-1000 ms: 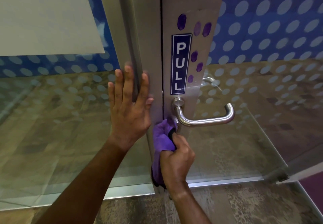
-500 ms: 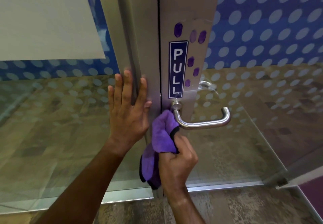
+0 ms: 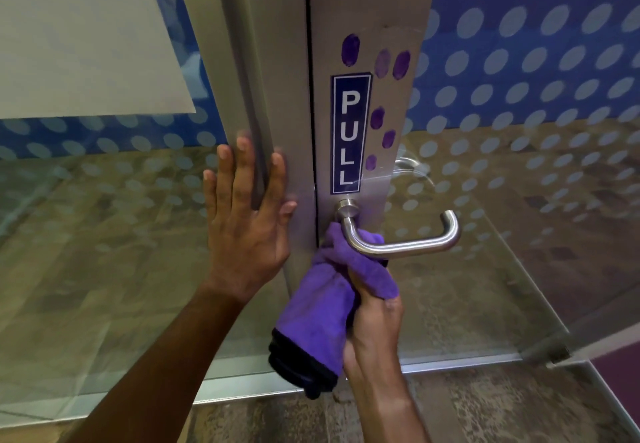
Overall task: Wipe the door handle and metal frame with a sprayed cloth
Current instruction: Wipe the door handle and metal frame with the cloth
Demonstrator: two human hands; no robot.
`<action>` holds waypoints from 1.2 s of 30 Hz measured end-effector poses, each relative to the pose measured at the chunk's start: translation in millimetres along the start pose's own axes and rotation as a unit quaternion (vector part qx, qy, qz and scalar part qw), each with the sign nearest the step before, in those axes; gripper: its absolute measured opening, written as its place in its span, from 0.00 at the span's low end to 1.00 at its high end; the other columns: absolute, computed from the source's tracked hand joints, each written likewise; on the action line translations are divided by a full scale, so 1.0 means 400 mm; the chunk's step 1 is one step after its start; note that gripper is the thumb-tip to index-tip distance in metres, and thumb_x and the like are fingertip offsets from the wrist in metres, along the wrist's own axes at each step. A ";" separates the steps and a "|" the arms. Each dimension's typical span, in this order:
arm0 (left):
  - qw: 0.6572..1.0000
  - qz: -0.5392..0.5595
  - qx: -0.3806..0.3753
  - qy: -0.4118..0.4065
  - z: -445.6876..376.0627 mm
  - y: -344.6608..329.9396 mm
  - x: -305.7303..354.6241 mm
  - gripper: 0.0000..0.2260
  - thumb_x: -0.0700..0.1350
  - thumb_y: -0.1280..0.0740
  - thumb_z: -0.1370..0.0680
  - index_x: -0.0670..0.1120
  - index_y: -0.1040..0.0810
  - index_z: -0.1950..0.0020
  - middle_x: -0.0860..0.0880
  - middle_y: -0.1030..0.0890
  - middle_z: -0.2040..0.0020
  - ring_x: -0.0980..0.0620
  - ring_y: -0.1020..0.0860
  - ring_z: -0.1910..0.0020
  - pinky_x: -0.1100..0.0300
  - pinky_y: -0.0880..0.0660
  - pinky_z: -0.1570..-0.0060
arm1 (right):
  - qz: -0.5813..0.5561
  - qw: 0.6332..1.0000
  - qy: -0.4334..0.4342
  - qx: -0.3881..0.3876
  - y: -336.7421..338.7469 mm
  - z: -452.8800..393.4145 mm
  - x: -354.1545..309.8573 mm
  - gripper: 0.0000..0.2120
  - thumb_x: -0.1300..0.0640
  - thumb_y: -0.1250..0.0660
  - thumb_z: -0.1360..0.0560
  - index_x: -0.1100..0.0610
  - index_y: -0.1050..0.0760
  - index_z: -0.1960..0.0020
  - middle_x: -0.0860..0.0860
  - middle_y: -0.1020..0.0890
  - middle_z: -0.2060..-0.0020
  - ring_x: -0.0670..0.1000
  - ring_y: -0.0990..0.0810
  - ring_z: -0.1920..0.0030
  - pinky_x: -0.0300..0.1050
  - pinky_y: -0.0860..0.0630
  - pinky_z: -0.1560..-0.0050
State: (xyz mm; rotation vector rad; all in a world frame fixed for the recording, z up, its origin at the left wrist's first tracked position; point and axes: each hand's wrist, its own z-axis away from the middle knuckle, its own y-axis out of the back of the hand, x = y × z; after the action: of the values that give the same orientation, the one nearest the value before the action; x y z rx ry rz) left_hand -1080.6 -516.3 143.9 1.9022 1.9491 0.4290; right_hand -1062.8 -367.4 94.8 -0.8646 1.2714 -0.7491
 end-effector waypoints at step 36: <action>0.999 0.042 0.022 0.023 -0.003 -0.014 0.029 0.29 0.47 0.44 0.17 0.47 0.54 0.20 0.50 0.64 0.19 0.47 0.63 0.20 0.46 0.61 0.22 | 0.807 0.289 0.409 -0.312 -0.120 -0.100 -0.412 0.25 0.64 0.22 0.38 0.57 0.18 0.41 0.56 0.20 0.55 0.59 0.23 0.58 0.50 0.26 0.65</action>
State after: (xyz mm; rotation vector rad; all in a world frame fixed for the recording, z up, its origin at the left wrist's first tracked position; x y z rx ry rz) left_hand -1086.1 -504.8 141.7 2.0240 1.9282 0.4615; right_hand -1127.5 -254.1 213.1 0.8031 2.4774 1.3341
